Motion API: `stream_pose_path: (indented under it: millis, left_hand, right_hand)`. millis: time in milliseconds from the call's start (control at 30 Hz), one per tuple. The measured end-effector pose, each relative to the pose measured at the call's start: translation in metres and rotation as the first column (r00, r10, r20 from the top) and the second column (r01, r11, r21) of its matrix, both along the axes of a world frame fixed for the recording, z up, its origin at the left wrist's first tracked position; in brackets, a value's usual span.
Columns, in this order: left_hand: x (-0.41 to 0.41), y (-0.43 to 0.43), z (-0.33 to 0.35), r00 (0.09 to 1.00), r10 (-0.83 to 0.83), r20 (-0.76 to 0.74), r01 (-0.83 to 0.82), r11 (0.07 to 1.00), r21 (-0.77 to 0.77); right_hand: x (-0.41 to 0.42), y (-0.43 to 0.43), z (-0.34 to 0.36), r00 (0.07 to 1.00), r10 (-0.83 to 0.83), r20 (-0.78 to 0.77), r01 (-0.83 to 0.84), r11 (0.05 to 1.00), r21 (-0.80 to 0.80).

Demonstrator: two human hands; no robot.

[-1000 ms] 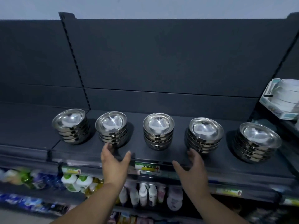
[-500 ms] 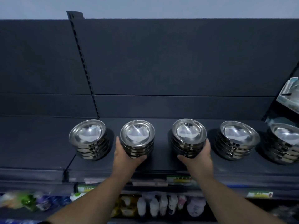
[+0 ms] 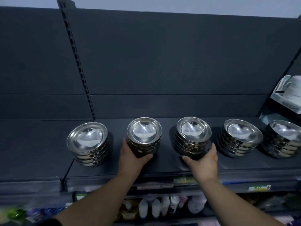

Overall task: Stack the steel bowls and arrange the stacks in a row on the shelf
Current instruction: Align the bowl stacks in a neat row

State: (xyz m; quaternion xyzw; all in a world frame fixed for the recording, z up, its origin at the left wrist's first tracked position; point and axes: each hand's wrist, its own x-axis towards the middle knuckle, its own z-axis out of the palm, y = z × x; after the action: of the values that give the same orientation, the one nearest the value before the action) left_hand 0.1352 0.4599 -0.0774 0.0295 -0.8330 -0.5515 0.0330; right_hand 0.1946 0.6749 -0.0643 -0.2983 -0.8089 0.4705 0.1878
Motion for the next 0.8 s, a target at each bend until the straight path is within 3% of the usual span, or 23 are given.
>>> stream_pose_path:
  millis: [133,233,433,500,633,800]
  left_hand:
    - [0.027,-0.015,-0.003,1.0,0.019,0.017,-0.019,1.0,-0.003]
    - [0.052,-0.037,-0.012,0.996,0.077,-0.039,-0.077,0.997,-0.006]
    - [0.065,-0.103,-0.008,0.887,0.434,-0.157,-0.43,0.901,0.058]
    - [0.056,-0.119,0.002,0.868,0.481,-0.118,-0.476,0.876,0.07]
    - [0.031,-0.133,0.012,0.934,0.357,0.004,-0.357,0.932,0.063]
    - [0.008,-0.135,0.006,0.967,0.253,0.013,-0.253,0.964,0.078]
  right_hand:
    - [0.018,-0.027,-0.005,0.999,-0.031,-0.013,0.032,0.996,0.079]
    - [0.02,-0.052,-0.006,0.997,0.078,-0.013,-0.077,0.995,0.065]
    - [-0.001,-0.093,0.004,0.955,0.295,0.037,-0.295,0.955,-0.016]
    - [-0.006,-0.101,0.005,0.941,0.329,0.072,-0.328,0.944,-0.024]
    - [-0.017,-0.106,0.009,0.935,0.347,0.073,-0.344,0.938,-0.046]
    - [-0.029,-0.107,0.006,0.941,0.335,0.051,-0.333,0.942,-0.051]
